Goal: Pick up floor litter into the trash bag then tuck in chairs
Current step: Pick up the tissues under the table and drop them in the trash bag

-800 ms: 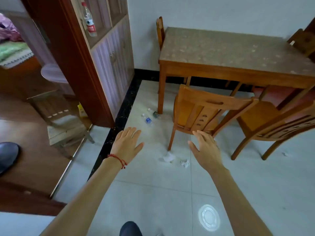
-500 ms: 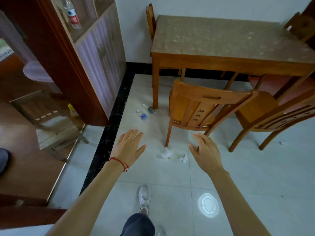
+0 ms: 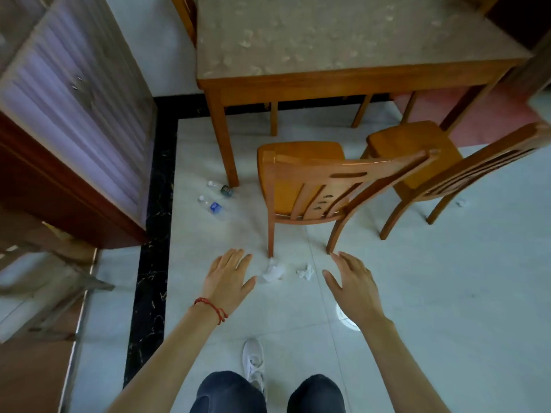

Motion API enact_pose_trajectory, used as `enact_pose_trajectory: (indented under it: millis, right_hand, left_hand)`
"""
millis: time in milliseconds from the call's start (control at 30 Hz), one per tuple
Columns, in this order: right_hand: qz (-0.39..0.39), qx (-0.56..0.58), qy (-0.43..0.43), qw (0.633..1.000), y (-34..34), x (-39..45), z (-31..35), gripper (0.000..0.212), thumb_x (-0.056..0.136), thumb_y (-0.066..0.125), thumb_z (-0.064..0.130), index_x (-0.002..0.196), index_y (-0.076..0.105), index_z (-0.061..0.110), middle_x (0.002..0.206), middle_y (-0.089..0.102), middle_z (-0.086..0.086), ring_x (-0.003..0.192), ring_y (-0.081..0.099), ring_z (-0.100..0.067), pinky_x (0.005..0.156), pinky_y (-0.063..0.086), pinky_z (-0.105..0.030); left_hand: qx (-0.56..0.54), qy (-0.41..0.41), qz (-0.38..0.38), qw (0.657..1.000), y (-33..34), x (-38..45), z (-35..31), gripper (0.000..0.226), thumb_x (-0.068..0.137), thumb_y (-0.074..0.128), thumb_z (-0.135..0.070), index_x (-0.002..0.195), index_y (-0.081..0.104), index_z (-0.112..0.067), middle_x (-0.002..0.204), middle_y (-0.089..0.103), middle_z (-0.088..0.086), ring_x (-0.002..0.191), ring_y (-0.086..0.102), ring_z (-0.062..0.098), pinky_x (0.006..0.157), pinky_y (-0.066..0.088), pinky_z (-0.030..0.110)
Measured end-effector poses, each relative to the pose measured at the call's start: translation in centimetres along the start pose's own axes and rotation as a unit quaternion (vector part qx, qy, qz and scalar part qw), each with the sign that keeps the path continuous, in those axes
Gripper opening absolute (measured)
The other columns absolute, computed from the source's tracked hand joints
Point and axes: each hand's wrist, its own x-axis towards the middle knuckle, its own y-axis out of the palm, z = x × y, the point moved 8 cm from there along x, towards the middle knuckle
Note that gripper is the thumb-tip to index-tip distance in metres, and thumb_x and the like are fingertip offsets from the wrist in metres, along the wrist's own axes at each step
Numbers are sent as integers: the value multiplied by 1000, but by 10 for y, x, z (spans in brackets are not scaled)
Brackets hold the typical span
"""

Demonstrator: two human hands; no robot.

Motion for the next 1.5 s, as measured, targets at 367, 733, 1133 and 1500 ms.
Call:
enact_pose_trajectory:
  millis: [367,733,1133,1500]
  right_hand:
    - [44,20,17,999,61,62,-61,45,93,47,34,132,46,12,139,47,-9,130,40,-24,104,34,-36]
    - [58,16,18,998,202,125,-151,44,92,50,32,129,49,9,136,50,-10,127,44,-25,101,37,-37]
    - [78,-4,-10,997,421,207,-260,45,94,44,35,134,43,13,141,44,-5,131,38,-22,104,31,-31]
    - [31,25,-17,999,549,260,-330,41,90,53,29,127,52,12,133,53,-6,124,46,-24,96,39,-35]
  left_hand:
    - [-36,10,39,999,70,79,-22,56,90,34,-44,132,47,-9,138,47,12,131,39,26,107,30,37]
    - [-51,-22,68,996,235,145,8,59,94,27,-48,143,25,-17,152,25,3,141,15,18,113,12,29]
    - [-107,-68,60,990,476,251,79,53,95,40,-37,142,28,-16,150,28,5,139,20,19,112,17,31]
    - [-223,-142,36,964,630,323,131,66,83,60,-41,138,36,-14,140,44,5,128,37,24,103,32,35]
